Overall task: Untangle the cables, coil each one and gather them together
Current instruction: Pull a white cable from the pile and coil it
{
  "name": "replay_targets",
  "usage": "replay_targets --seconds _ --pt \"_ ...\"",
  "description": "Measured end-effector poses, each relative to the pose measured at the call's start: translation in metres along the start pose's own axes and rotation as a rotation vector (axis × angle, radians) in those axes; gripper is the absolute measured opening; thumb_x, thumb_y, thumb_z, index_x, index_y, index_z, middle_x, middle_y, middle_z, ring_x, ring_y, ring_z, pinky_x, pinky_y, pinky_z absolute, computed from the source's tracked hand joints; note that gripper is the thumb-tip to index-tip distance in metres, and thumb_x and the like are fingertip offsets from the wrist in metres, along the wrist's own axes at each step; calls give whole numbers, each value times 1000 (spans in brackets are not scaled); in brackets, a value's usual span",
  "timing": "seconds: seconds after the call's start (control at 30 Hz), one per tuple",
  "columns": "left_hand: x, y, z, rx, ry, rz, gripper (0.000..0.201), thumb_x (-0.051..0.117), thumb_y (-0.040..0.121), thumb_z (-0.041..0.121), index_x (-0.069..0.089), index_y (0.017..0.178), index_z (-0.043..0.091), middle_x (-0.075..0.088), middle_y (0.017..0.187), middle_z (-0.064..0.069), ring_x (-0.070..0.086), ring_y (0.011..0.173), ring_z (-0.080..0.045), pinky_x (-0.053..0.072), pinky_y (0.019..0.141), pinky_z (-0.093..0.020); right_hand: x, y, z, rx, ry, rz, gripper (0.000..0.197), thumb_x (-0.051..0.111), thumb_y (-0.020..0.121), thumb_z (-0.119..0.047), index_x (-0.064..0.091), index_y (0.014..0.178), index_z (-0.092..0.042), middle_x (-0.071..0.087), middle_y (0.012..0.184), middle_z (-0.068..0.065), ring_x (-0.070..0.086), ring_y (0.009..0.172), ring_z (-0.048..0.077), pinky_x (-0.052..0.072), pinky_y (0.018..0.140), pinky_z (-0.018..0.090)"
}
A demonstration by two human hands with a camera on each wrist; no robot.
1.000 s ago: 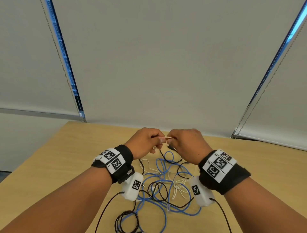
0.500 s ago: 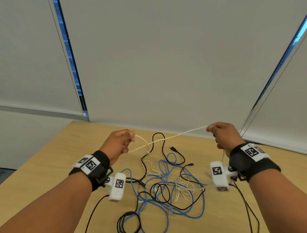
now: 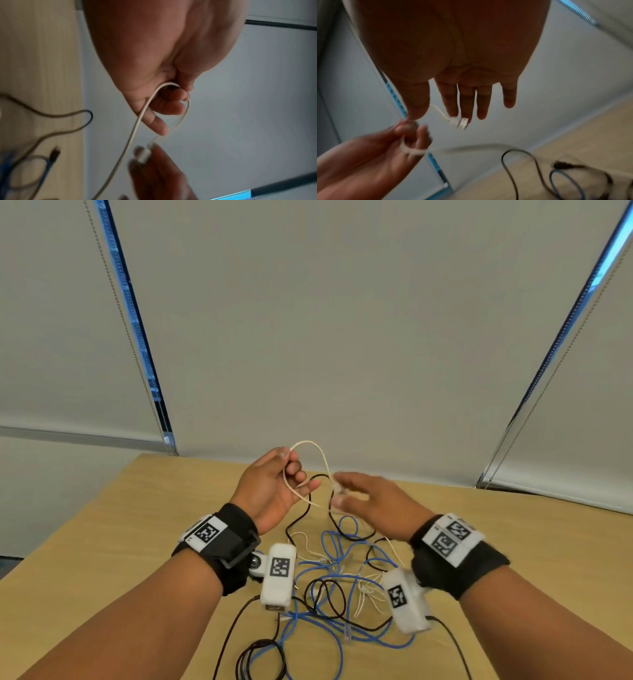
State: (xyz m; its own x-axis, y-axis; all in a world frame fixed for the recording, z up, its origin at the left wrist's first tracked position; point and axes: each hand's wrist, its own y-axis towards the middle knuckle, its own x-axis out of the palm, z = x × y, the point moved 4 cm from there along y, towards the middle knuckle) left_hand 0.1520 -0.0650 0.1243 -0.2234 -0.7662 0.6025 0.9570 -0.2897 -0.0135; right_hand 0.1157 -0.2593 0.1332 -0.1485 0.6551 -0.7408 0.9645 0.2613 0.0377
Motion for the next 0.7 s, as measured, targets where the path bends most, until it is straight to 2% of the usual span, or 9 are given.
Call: replay_targets --seconds 0.13,0.2,0.3,0.33,0.4,0.47,0.57,0.63,0.7 --pt "7 2 -1 53 -143 72 15 45 105 5 57 111 10 53 71 -6 60 69 -21 61 84 -48 29 2 -2 23 39 -36 29 68 90 -43 63 116 -28 68 95 -7 64 85 11 53 86 38" --pt "1 0 2 77 -128 141 24 44 104 1 50 125 13 61 77 -11 68 78 -27 61 85 -49 31 -1 -2 -2 85 -23 14 62 95 -38 65 104 -27 70 86 -4 68 80 14 55 83 40" --pt "-16 -3 8 95 176 259 59 46 104 0 30 146 38 68 90 -16 73 94 -31 60 85 -49 18 -1 -4 -35 163 54 16 55 99 -38 66 91 -30 68 75 -3 71 75 21 54 71 38" --pt "-20 -5 8 92 319 264 62 49 104 3 30 148 43 70 93 -15 73 97 -30 60 85 -49 11 0 -4 -34 181 93 17 55 99 -38 67 89 -31 65 72 -5 70 71 20 53 68 36" --pt "-26 -8 9 71 605 217 37 55 103 21 55 137 35 76 98 -7 74 100 -23 61 84 -45 -5 1 -3 -41 232 160 16 56 99 -34 69 89 -30 60 71 -6 66 63 9 53 64 27" --pt "-33 -12 7 10 835 126 20 60 99 38 73 113 34 78 94 0 75 95 -16 60 81 -39 -19 2 0 -42 286 220 17 57 98 -32 70 89 -30 60 71 -1 61 60 4 52 62 20" --pt "-44 -16 -1 -66 1067 -16 15 69 93 40 78 90 28 68 68 5 63 65 -12 54 70 -32 -33 4 3 -21 327 273 21 55 98 -27 72 87 -30 61 68 4 58 59 8 52 65 29" --pt "-51 -16 -2 -40 1159 -8 14 73 91 35 78 82 25 63 64 14 56 64 -8 47 70 -28 -42 5 9 10 357 334 23 54 99 -25 73 87 -29 60 61 -5 56 57 10 52 64 34" --pt "-56 -18 2 24 1110 -1 14 73 91 28 78 79 23 69 76 19 61 77 -1 45 78 -25 -54 5 19 63 394 424 23 54 100 -25 73 88 -27 58 58 -9 55 55 11 53 62 34"
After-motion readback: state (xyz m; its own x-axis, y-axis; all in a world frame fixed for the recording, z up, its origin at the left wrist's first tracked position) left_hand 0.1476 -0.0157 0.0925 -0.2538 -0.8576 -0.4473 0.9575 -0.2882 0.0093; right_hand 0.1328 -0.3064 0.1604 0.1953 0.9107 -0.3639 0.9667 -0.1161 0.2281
